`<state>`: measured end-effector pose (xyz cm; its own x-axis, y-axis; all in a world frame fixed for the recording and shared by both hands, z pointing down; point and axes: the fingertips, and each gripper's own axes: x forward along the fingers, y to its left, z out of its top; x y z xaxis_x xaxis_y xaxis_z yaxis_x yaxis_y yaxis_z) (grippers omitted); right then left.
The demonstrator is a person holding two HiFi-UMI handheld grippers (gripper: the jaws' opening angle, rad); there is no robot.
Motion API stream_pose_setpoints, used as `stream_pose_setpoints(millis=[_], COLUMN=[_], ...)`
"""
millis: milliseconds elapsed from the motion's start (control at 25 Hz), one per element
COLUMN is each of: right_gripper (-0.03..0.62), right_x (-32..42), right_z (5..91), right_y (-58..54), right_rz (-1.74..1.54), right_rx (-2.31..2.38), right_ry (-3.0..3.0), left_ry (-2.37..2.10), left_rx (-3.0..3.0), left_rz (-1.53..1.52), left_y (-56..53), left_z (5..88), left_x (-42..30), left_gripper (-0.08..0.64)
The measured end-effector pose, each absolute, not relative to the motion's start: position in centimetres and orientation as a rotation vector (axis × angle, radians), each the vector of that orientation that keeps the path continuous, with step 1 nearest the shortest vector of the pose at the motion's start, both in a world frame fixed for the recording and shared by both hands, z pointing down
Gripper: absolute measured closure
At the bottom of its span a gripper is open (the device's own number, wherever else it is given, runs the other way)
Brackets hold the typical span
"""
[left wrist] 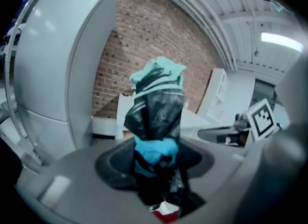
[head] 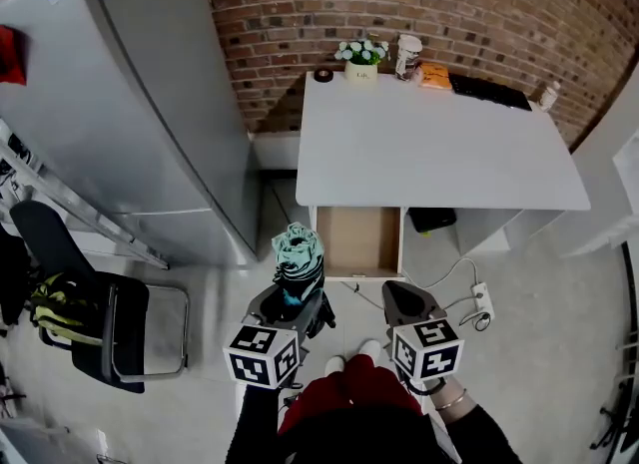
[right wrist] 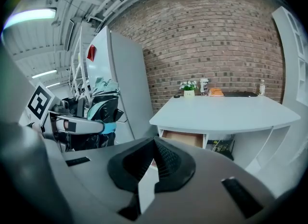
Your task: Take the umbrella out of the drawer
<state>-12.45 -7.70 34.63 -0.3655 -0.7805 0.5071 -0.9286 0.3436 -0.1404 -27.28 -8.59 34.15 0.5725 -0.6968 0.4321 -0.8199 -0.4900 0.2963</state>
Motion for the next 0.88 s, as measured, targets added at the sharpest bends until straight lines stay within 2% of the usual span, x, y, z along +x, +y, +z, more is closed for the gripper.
stream_pose_setpoints(millis=[480, 880], right_gripper=[0.595, 0.595], right_x=[-12.2, -9.6], right_z=[34.7, 35.8], right_y=[-7.0, -8.4], right_rz=[0.571, 0.618], right_rx=[1.534, 1.552], right_ry=[-2.257, -2.239], left_ry=[-1.211, -1.162], left_rx=[2.317, 2.306], left_rz=[0.298, 0.353], left_y=[-8.1, -10.2], left_z=[34.1, 35.6], left_x=[-27.2, -24.3], left_gripper=[0.331, 0.331])
